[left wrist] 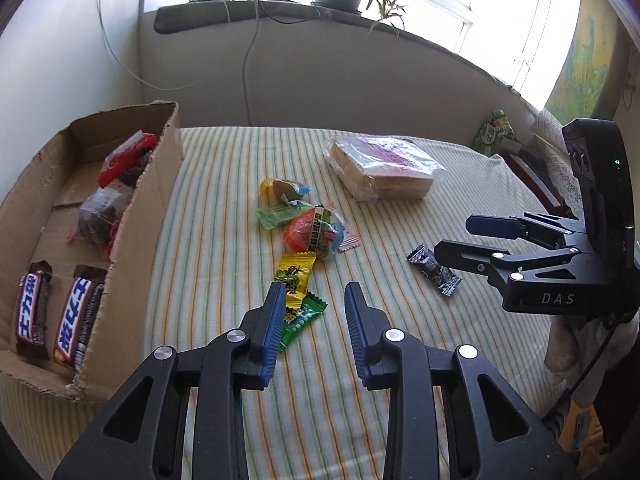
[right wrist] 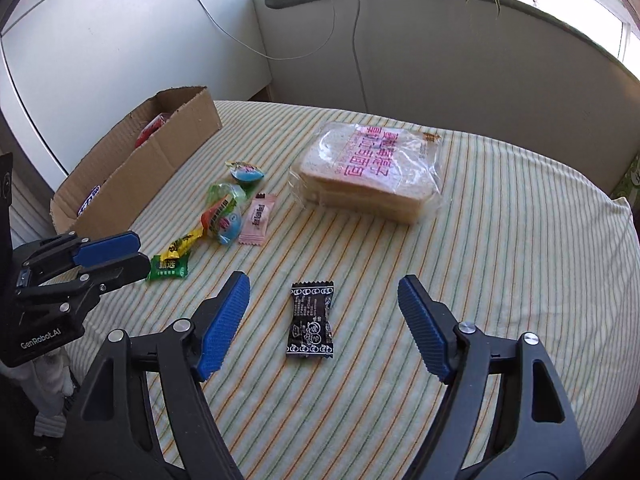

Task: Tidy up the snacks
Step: 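Grasp the yellow candy with the left tool while the right tool grasps the black candy, then carry the yellow candy into the box with the left tool while the right tool carries the black candy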

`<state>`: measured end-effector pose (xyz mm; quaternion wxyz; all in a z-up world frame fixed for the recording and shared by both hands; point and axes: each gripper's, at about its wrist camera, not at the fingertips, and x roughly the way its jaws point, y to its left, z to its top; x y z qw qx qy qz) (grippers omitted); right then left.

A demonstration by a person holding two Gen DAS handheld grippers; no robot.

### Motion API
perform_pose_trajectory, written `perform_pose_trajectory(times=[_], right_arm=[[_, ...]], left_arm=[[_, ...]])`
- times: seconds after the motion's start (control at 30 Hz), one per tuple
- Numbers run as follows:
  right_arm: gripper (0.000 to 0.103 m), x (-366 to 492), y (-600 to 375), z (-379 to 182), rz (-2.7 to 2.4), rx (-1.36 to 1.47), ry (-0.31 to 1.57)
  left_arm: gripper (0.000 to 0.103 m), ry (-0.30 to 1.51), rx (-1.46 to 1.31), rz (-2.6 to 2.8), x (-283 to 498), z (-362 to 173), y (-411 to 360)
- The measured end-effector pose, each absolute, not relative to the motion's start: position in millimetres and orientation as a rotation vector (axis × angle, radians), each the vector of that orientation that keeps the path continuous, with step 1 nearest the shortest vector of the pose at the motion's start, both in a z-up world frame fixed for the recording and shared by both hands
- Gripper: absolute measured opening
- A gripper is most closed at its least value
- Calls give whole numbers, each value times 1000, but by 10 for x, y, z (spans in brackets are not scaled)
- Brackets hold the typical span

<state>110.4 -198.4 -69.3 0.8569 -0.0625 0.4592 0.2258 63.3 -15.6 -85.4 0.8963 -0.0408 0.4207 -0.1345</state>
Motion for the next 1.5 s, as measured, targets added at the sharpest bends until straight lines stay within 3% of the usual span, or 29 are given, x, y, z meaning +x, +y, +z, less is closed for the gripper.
perform_pose_trajectory(times=[0.17,0.5,0.57,0.7,0.87,1.5], right_arm=[[66,1120,-1966,-808,483,-141,987],[59,1138,-1893,-836,503,-173,1005],[48,1145,-1845,-876,507,-187,1017],[44,1126,-1798,-893,498,-214,1010],[25,1128,-1817,-898,483,-220,1008],[25,1088,-1949,-686,466,-191,962]], left_arm=[[29,914,-101,-259,805,-974,-140],[29,954,-98,-246,938,-1102,-145],[29,951,-96,-246,959,-1107,-166],[22,945,-88,-233,972,-1112,-169],[21,935,-79,-228,956,-1112,-156],[20,870,-101,-225,801,-889,-67]])
